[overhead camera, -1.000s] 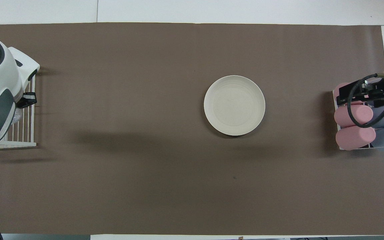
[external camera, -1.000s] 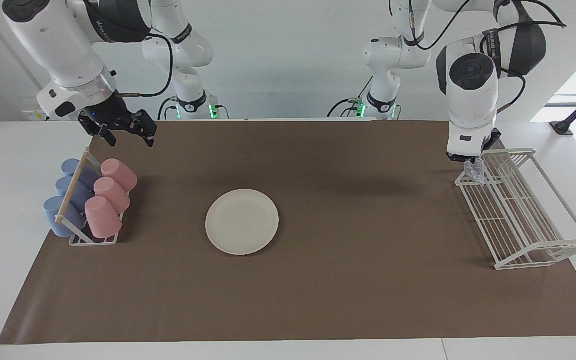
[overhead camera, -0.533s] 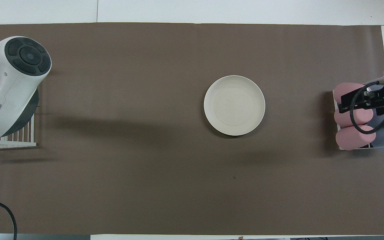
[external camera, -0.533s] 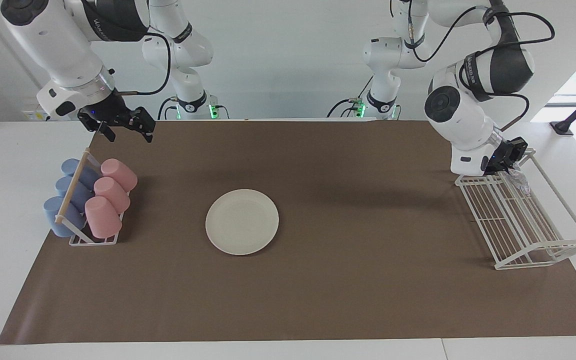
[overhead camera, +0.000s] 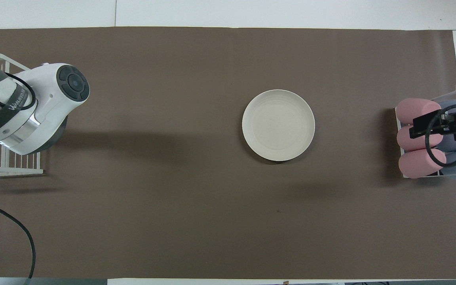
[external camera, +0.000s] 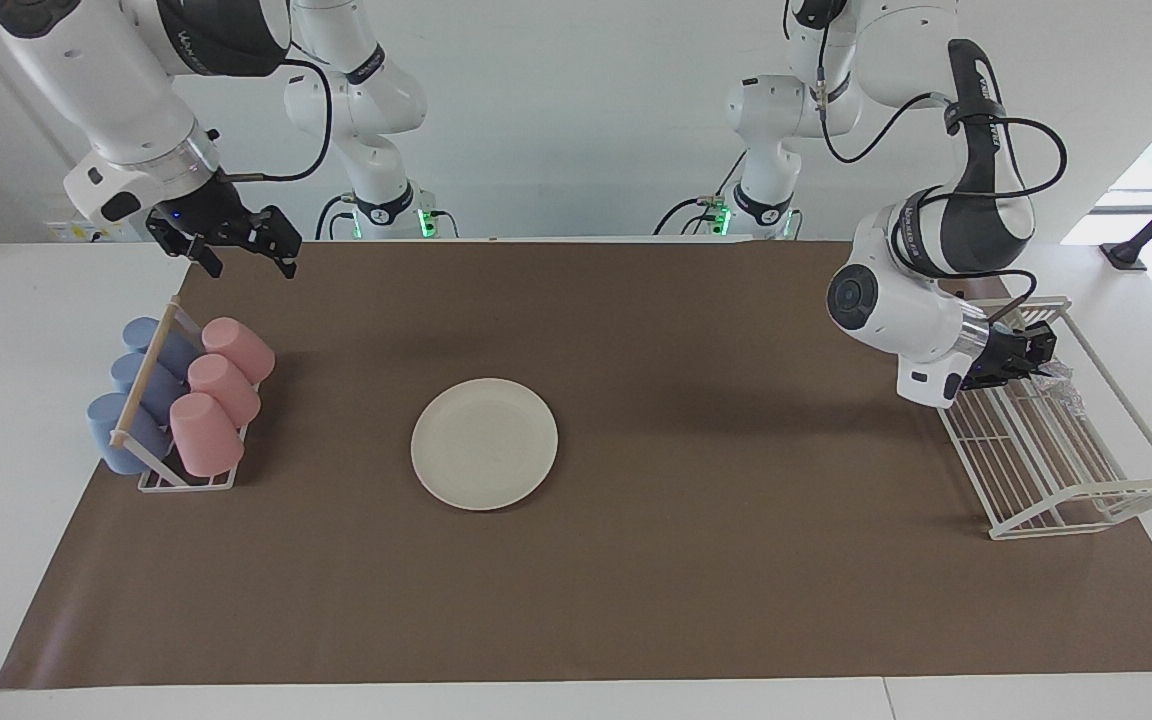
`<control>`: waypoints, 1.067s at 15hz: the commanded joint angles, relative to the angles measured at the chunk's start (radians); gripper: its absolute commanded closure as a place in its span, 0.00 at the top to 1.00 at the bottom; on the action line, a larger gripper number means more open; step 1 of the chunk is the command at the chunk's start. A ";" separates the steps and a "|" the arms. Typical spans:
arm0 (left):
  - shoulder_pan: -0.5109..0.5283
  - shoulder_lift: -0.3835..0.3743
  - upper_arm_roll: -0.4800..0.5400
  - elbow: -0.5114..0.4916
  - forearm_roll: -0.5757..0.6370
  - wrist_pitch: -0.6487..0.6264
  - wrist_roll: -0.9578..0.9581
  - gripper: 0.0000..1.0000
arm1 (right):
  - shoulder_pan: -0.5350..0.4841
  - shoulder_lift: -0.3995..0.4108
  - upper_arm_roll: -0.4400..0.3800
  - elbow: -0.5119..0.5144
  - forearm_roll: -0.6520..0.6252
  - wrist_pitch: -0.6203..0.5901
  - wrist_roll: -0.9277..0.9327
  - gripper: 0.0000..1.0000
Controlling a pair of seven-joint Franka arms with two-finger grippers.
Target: Wipe plate with sponge
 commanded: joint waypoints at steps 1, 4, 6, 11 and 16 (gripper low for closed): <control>0.010 -0.009 -0.005 -0.042 0.016 0.026 -0.060 0.00 | -0.002 -0.023 -0.005 -0.027 -0.022 0.020 -0.028 1.00; 0.010 -0.012 -0.006 -0.056 -0.028 0.057 -0.082 0.00 | 0.000 -0.023 -0.003 -0.027 -0.022 0.020 -0.028 1.00; 0.010 -0.010 -0.005 -0.056 -0.076 0.065 -0.110 0.00 | 0.000 -0.023 -0.003 -0.027 -0.022 0.017 -0.028 1.00; 0.015 -0.009 -0.005 -0.053 -0.106 0.104 -0.117 0.99 | -0.003 -0.021 -0.003 -0.025 -0.022 0.022 -0.050 1.00; 0.015 -0.014 -0.005 -0.037 -0.160 0.111 -0.113 1.00 | 0.001 -0.020 -0.003 -0.022 -0.022 0.024 -0.050 1.00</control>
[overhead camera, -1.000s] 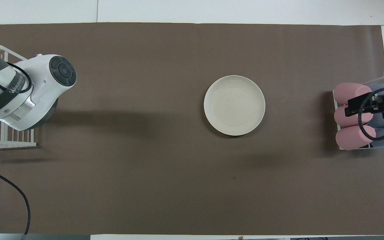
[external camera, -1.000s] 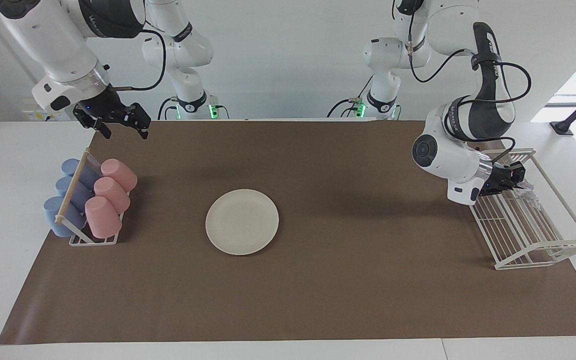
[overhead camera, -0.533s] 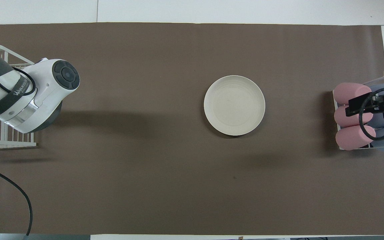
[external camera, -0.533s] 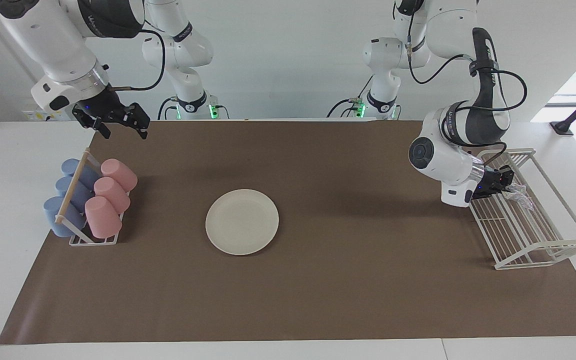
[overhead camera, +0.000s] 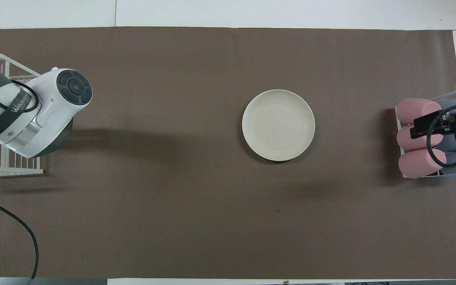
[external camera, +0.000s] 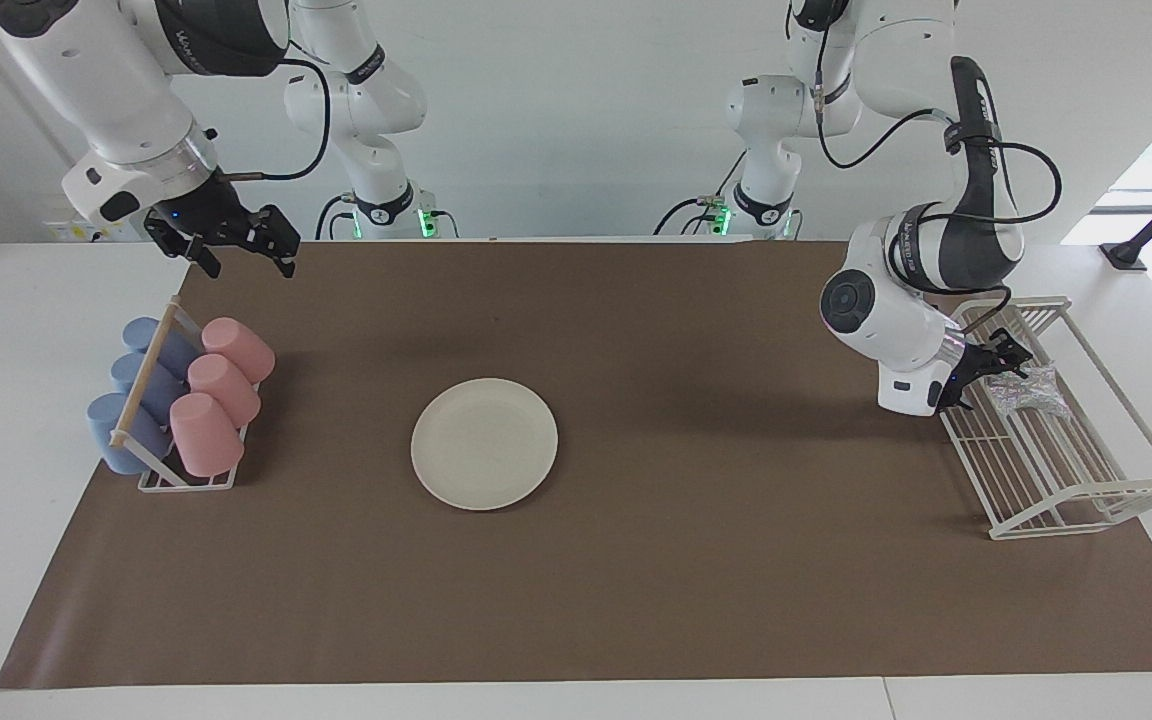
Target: Wipe plate with sponge
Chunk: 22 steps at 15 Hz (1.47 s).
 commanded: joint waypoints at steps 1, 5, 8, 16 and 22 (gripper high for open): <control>0.010 -0.018 -0.003 0.008 -0.048 0.016 -0.002 1.00 | 0.001 -0.019 -0.001 -0.022 -0.022 0.023 -0.030 1.00; 0.008 -0.023 -0.003 0.095 -0.190 -0.001 0.007 1.00 | 0.003 -0.018 0.001 -0.018 -0.022 0.023 -0.030 1.00; 0.008 -0.038 -0.003 0.138 -0.279 -0.044 0.010 1.00 | 0.007 -0.016 0.001 -0.016 -0.022 0.025 -0.028 1.00; 0.010 -0.058 -0.002 0.290 -0.611 -0.156 0.013 1.00 | 0.007 -0.013 0.007 -0.009 -0.022 0.028 -0.030 1.00; 0.073 -0.162 0.008 0.293 -0.870 -0.229 0.192 1.00 | 0.009 -0.016 0.008 -0.007 -0.022 0.029 -0.022 1.00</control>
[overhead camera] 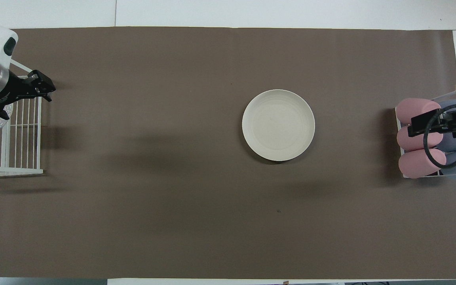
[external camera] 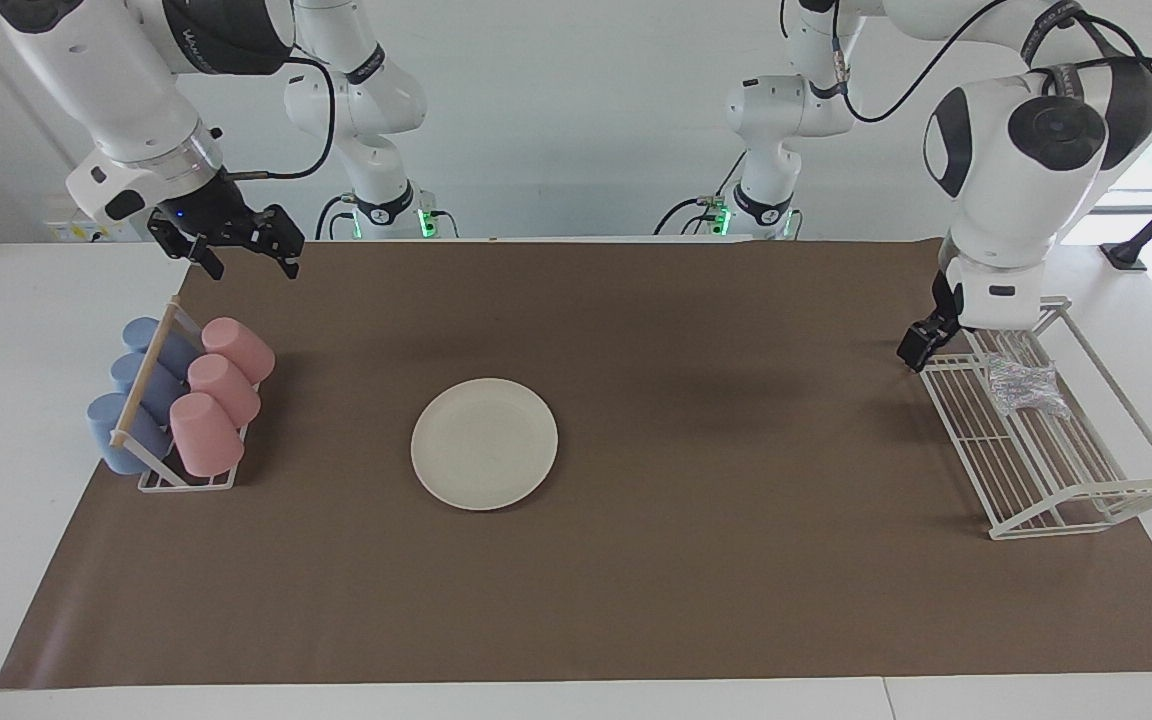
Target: Wipe plate with sponge
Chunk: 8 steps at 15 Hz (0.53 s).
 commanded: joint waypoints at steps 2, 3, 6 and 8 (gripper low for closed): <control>0.023 -0.059 -0.002 -0.008 -0.105 -0.092 0.162 1.00 | 0.007 -0.014 0.001 -0.007 -0.022 0.016 -0.018 1.00; 0.023 -0.069 -0.002 -0.010 -0.117 -0.116 0.187 1.00 | 0.007 -0.014 0.001 -0.007 -0.022 0.016 -0.018 1.00; 0.014 -0.100 -0.005 -0.010 -0.148 -0.185 0.244 1.00 | 0.007 -0.014 0.001 -0.004 -0.022 0.018 -0.020 1.00; 0.016 -0.111 -0.003 0.003 -0.183 -0.225 0.250 1.00 | 0.007 -0.012 -0.001 -0.003 -0.022 0.018 -0.018 1.00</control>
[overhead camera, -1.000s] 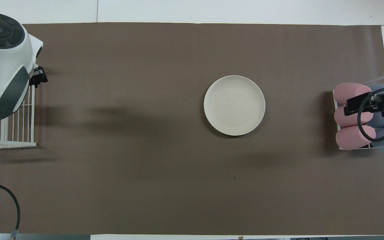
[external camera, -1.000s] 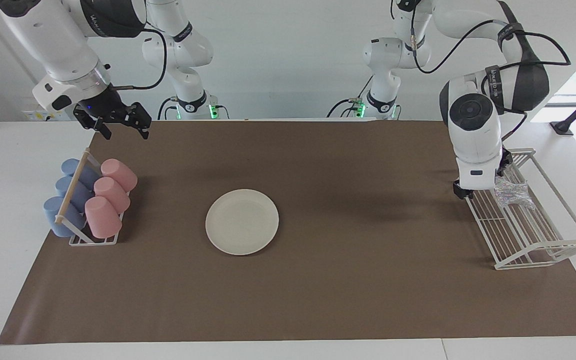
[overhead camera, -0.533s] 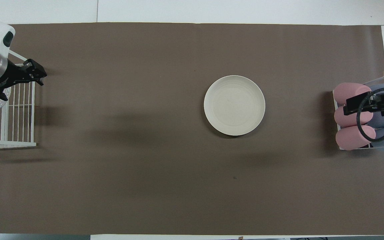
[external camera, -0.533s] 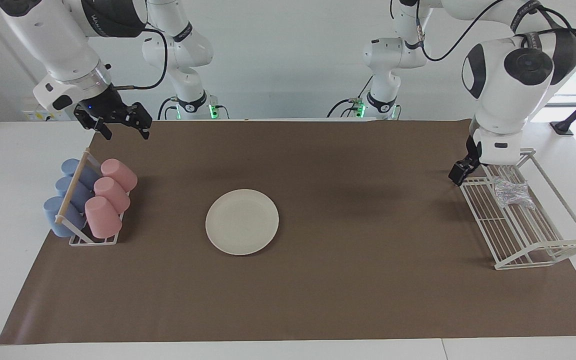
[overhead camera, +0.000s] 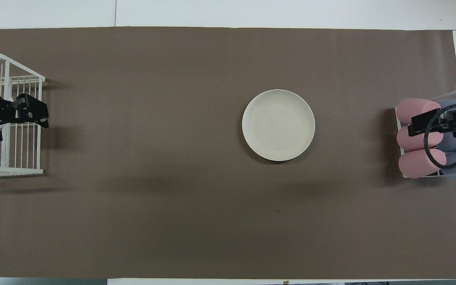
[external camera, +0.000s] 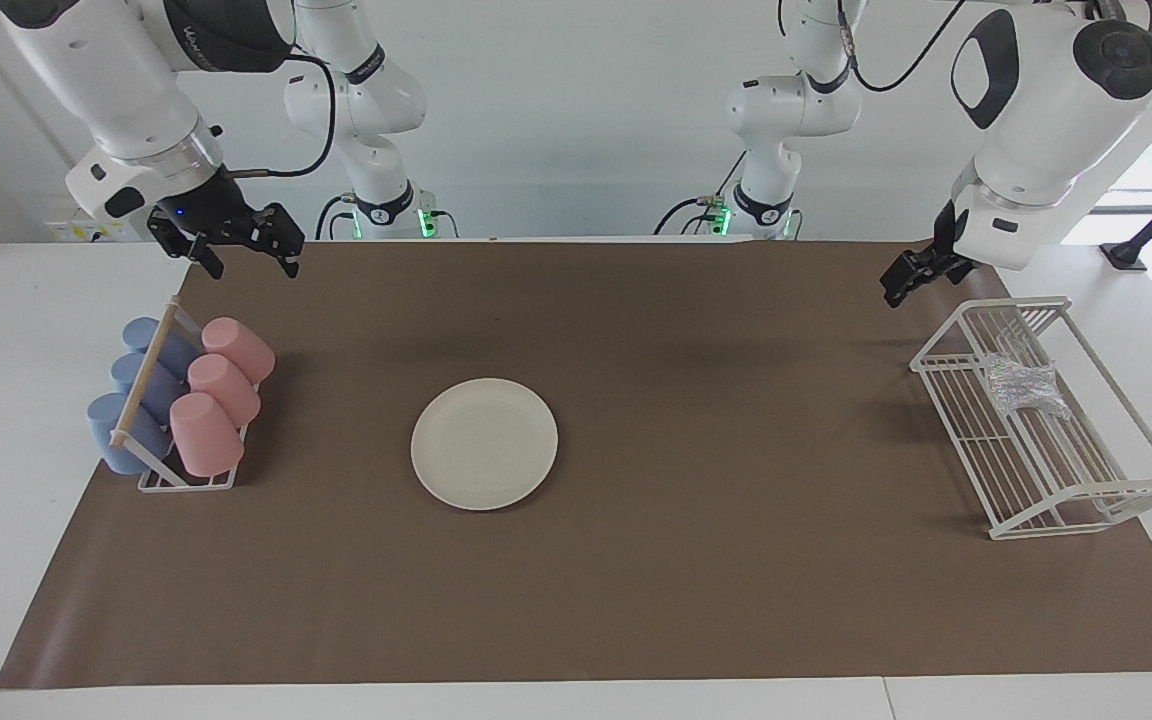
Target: Wipe plate with sponge
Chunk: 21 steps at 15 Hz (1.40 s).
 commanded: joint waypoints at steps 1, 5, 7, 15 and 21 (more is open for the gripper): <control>-0.004 -0.034 0.006 0.002 -0.043 -0.055 0.030 1.00 | 0.007 -0.011 -0.001 -0.007 -0.022 0.016 -0.018 1.00; -0.012 -0.042 0.009 0.041 -0.068 -0.107 0.032 1.00 | 0.005 -0.008 -0.002 0.001 -0.020 0.016 -0.018 1.00; -0.012 -0.047 0.009 0.061 -0.104 -0.164 0.052 1.00 | 0.005 -0.008 -0.002 0.006 -0.020 0.016 -0.020 1.00; -0.090 -0.071 0.048 0.048 -0.111 -0.104 0.173 1.00 | 0.007 -0.010 -0.002 0.007 -0.020 0.016 -0.017 1.00; -0.092 -0.068 0.046 -0.010 -0.111 -0.017 0.178 1.00 | 0.007 -0.010 -0.001 0.007 -0.020 0.015 -0.017 1.00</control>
